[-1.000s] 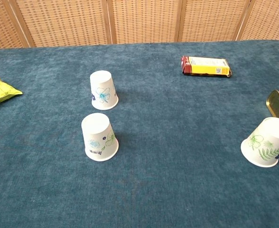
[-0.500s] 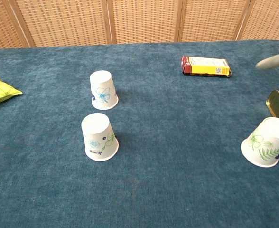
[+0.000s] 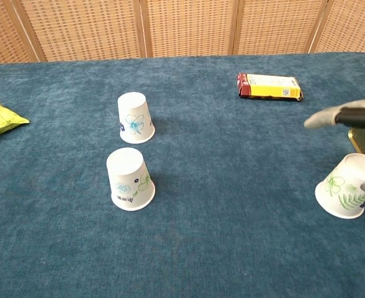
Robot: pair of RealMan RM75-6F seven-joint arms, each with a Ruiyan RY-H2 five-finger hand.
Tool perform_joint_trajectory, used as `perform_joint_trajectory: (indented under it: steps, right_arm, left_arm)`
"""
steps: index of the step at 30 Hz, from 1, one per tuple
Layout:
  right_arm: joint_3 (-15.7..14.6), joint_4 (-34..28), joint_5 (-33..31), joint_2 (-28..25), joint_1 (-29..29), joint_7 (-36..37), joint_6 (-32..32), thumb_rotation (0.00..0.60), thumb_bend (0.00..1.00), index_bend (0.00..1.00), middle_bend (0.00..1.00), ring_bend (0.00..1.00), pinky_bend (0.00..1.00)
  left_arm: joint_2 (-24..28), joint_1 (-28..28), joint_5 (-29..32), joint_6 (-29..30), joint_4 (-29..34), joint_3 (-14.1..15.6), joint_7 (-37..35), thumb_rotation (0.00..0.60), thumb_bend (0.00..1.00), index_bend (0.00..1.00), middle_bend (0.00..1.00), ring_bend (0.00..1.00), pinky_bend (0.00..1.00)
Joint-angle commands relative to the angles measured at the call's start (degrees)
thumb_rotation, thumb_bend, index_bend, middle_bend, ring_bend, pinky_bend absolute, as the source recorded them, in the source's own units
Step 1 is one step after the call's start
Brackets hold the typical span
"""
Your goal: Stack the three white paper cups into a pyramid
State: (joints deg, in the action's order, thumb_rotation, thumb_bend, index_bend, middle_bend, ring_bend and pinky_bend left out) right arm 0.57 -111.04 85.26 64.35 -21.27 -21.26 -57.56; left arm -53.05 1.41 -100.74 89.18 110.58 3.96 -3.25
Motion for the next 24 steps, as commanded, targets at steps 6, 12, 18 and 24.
perform_joint_trajectory:
  steps: [6,12,18,24]
  right_arm:
    - [-1.13,2.57,-1.63,0.29,-0.51,-0.3,0.88,0.6,0.4,0.12,0.0,0.0,0.0]
    - [-1.65,4.37,-2.06,0.62,-1.21,-0.39,1.58,0.6,0.4,0.16,0.0,0.0,0.0]
    - [-1.67,5.66,-2.6,0.89,-2.06,0.38,2.25,0.6,0.4,0.22,0.0,0.0,0.0]
    - [-1.61,7.05,-2.77,1.34,-3.27,0.37,3.22,0.6,0.41,0.31,0.0,0.0,0.0]
  left_arm:
    - [0.09,0.09,-0.48,-0.23,0.53,0.35,0.56,0.496,0.43,0.0,0.0,0.0,0.0]
    - [0.19,-0.16,-0.68,0.1,0.68,0.59,0.74,0.499,0.43,0.0,0.0,0.0,0.0]
    - [0.01,-0.14,-0.78,-0.15,0.94,0.75,1.31,0.497,0.43,0.0,0.0,0.0,0.0]
    - [-0.11,0.05,-0.93,-0.38,1.18,0.72,1.79,0.497,0.43,0.0,0.0,0.0,0.0]
